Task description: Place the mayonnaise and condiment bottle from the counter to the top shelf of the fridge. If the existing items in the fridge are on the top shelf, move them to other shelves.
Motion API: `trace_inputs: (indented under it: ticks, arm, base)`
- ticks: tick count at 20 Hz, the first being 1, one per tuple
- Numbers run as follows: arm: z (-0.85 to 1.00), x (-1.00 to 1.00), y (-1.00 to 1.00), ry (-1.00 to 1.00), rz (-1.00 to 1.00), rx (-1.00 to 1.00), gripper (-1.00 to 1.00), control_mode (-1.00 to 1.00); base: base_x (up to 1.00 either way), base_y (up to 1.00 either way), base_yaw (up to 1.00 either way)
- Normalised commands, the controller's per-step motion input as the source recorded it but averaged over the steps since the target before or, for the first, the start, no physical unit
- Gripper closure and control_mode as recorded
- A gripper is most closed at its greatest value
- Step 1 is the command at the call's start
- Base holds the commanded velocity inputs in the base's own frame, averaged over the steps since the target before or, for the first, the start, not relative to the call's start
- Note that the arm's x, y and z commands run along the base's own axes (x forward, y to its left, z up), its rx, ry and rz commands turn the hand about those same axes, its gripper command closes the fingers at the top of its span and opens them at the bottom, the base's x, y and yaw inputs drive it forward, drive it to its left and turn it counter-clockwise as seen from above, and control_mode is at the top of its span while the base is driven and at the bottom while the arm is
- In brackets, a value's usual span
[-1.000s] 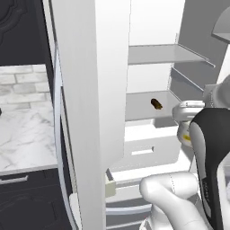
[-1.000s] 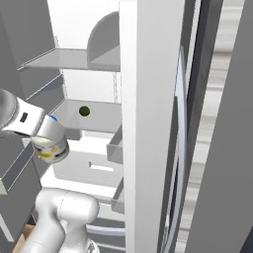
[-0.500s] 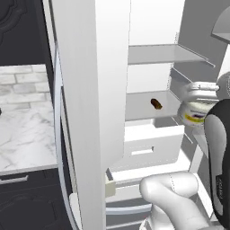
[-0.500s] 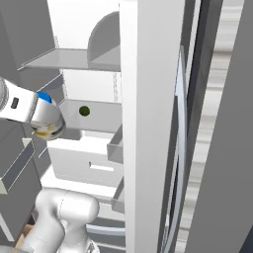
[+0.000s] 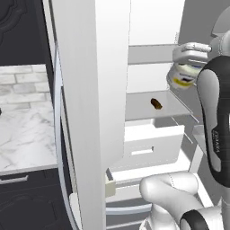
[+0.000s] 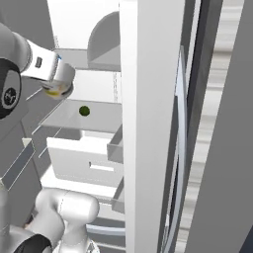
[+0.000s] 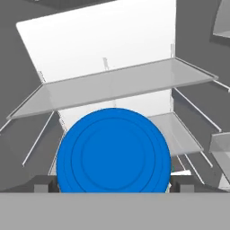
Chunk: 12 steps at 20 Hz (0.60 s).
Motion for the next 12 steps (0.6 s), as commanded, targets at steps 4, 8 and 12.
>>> trace_inputs:
  ticks: [4,8,12]
  arm:
    - [0.23,1.00,0.00,0.00,0.00,0.05,1.00,-1.00]
    - [0.00,1.00,0.00,0.00,0.00,0.00,1.00,-1.00]
    - [0.00,1.00,0.01,0.00,0.00,0.00,1.00,-1.00]
  base:
    - [0.00,0.00,0.00]
    - [0.00,0.00,0.00]
    - [0.00,0.00,0.00]
